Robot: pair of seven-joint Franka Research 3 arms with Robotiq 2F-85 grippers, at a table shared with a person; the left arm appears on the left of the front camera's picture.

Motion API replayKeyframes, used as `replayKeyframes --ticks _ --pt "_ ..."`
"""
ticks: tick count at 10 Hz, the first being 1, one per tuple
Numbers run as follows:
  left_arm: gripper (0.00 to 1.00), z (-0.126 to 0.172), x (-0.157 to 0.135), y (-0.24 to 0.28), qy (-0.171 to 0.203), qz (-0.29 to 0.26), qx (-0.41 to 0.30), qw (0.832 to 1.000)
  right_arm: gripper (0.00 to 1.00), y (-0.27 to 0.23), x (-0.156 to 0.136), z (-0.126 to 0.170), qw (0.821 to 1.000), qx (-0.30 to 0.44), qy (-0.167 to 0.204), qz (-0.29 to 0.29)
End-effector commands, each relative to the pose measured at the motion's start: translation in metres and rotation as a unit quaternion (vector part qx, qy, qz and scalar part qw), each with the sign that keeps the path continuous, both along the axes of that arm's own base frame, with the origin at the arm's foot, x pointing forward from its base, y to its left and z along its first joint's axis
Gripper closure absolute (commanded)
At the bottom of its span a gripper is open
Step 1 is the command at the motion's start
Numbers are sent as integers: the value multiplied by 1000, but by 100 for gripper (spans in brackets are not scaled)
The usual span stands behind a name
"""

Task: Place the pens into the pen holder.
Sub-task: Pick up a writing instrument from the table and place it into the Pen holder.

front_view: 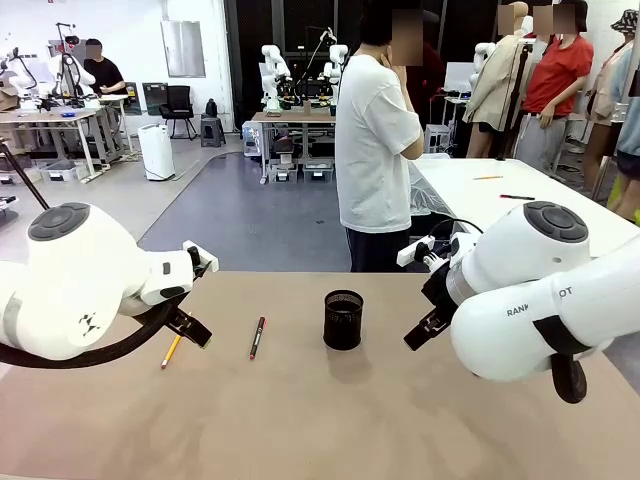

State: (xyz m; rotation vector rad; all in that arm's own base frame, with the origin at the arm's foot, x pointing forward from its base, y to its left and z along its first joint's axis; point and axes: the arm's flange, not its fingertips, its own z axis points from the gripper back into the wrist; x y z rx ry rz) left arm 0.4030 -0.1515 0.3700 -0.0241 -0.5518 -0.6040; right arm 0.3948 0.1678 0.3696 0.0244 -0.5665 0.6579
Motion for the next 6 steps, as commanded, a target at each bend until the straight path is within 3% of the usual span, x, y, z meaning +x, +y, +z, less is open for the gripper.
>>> replayKeyframes --ticks 1,6 --pt "0 0 0 0 0 0 0 1000 0 0 0 0 1000 0 0 0" --pt "0 0 0 0 0 0 0 1000 0 0 0 0 1000 0 0 0"
